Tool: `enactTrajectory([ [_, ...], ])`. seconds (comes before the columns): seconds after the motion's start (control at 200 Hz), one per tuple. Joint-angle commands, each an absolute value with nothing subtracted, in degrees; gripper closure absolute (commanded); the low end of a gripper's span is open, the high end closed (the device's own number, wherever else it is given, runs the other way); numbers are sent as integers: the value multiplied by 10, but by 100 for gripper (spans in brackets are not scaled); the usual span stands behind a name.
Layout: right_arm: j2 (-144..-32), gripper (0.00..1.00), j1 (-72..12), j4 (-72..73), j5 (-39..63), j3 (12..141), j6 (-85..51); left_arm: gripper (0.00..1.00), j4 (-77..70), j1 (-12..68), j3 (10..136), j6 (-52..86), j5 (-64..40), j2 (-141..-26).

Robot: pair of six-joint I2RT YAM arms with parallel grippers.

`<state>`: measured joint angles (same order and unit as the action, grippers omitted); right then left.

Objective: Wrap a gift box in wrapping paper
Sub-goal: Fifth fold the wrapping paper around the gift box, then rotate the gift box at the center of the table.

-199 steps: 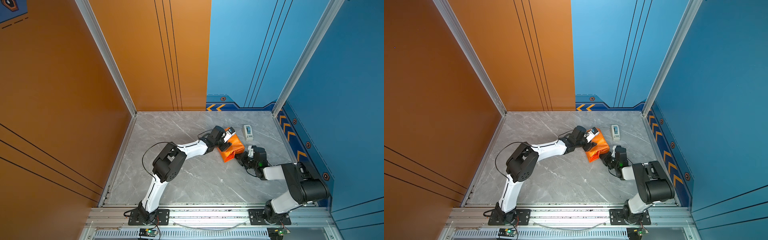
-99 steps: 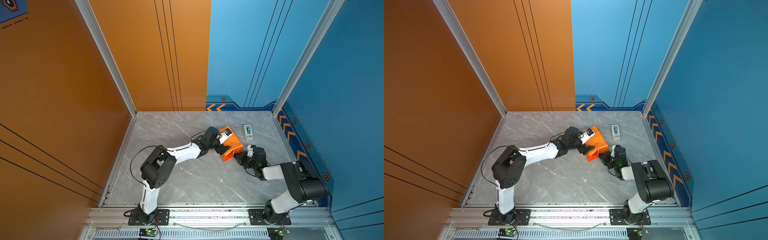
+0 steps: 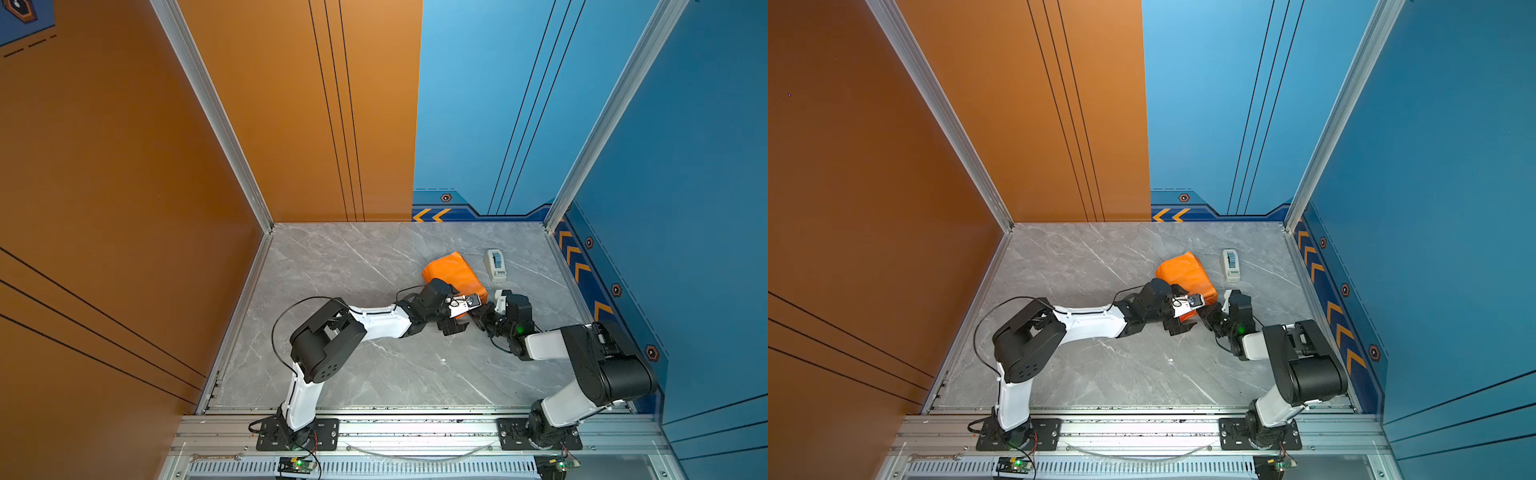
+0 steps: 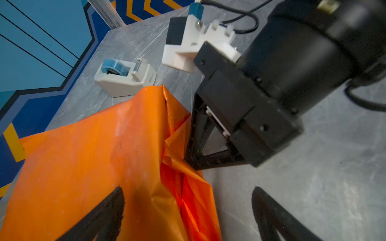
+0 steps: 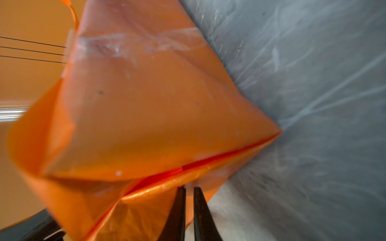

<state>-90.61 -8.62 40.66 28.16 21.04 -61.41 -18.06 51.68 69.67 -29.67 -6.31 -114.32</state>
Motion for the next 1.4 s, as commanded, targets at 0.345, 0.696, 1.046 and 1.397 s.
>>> enactTrajectory([
  [0.345, -880, 87, -84, 399, 279, 212, -610, 6, -216, 535, 703, -290, 113, -1201],
  [0.696, -784, 80, -63, 305, 285, 209, -578, 29, -191, 536, 703, -264, 170, -1196],
  [1.046, -619, 40, 19, -79, 224, 333, -411, 30, -149, 537, 703, -189, 170, -1191],
  [1.397, -933, 32, -21, -177, 309, 603, -299, 30, -168, 531, 674, -163, 159, -1184],
])
